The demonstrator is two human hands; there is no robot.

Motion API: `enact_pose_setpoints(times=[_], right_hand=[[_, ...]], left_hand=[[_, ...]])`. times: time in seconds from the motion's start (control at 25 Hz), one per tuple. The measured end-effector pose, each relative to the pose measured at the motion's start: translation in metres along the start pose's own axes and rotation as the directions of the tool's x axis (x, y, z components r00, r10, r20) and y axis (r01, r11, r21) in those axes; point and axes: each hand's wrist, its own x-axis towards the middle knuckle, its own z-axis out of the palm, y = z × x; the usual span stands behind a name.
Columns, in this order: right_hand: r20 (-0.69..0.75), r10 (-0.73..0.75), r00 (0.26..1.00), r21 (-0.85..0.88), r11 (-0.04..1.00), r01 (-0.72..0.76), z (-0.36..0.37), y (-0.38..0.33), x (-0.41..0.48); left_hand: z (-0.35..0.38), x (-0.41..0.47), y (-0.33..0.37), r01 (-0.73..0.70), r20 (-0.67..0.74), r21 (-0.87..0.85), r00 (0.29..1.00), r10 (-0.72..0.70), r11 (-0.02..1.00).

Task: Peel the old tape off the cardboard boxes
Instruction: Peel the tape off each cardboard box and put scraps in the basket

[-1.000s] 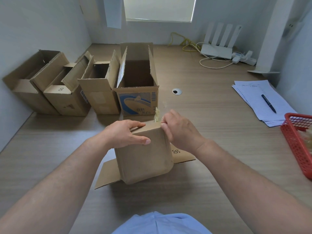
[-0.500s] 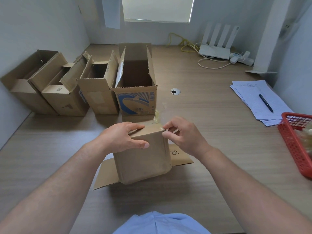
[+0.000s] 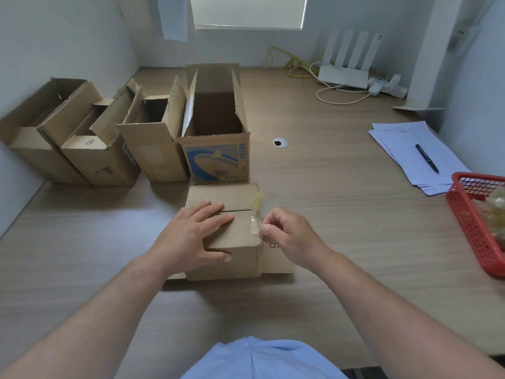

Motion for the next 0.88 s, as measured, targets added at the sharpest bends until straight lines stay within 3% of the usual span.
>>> enact_pose_setpoints(times=[0.2, 0.36, 0.44, 0.52, 0.6, 0.76, 0.88], right_hand=[[0.167, 0.05, 0.985, -0.176, 0.984, -0.02, -0.004, -0.004, 0.005], [0.008, -0.033, 0.999, -0.408, 0.912, 0.034, -0.008, -0.006, 0.016], [-0.189, -0.076, 0.979, -0.32, 0.947, 0.012, -0.013, -0.011, 0.026], [-0.281, -0.121, 0.952, -0.283, 0.958, 0.038, -0.02, -0.019, 0.039], [-0.272, -0.125, 0.954, -0.297, 0.954, 0.041, -0.016, -0.025, 0.05], [-0.222, 0.1, 0.97, 0.107, 0.991, -0.078, -0.002, -0.022, 0.055], [-0.137, 0.133, 0.982, 0.275, 0.957, -0.092, -0.002, -0.009, 0.05]], left_hand=[[0.02, 0.007, 0.013, 0.06, -0.06, 0.022, 0.996, -0.059, 0.998], [0.028, 0.015, 0.009, 0.076, -0.07, -0.042, 0.994, -0.079, 0.996], [0.029, 0.016, 0.008, 0.066, -0.059, -0.038, 0.996, -0.068, 0.997], [0.029, 0.016, 0.007, 0.056, -0.061, -0.038, 0.996, -0.058, 0.998], [0.03, 0.016, 0.007, 0.055, -0.068, -0.043, 0.996, -0.058, 0.998], [0.03, 0.015, 0.007, 0.063, -0.063, -0.043, 0.996, -0.065, 0.997], [0.03, 0.015, 0.007, 0.066, -0.067, -0.04, 0.995, -0.068, 0.997]])
